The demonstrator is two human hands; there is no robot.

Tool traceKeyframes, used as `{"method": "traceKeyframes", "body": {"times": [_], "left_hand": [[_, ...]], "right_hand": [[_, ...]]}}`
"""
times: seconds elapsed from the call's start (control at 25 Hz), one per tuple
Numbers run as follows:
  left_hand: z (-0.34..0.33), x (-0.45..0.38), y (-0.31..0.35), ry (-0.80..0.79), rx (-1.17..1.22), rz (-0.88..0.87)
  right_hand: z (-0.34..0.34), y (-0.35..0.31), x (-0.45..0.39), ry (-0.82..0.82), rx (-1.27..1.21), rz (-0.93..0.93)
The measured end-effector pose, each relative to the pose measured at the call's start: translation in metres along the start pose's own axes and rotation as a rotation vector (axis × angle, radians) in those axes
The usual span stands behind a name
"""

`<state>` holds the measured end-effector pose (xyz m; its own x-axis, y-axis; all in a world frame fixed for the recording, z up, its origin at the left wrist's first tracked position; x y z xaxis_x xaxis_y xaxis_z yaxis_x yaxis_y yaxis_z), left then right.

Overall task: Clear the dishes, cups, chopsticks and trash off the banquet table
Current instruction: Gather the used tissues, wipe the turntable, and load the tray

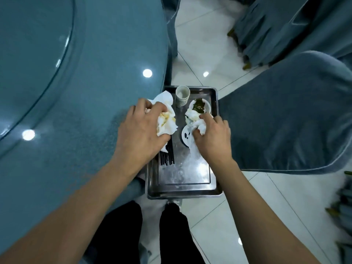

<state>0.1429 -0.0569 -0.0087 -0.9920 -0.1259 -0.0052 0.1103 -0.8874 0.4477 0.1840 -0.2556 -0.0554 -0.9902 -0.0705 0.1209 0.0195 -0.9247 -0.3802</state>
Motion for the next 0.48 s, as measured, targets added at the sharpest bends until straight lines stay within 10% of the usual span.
{"method": "traceKeyframes", "body": {"times": [0.48], "left_hand": [[-0.222,0.067,0.02,-0.327,0.0,0.09]], "right_hand": [[-0.106,0.167,0.047,-0.21,-0.001,-0.134]]}}
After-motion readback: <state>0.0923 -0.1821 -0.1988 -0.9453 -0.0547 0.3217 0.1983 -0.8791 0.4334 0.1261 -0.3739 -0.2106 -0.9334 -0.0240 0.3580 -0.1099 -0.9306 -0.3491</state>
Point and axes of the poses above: each hand's wrist, its own x-axis away from the middle knuckle, its own z-axis out of the back of the hand, y = z × x, the point moved 3 cm from there along -x, towards the middle knuckle, and after that the axes turned 2 degrees about z, right-handed, at the moved point
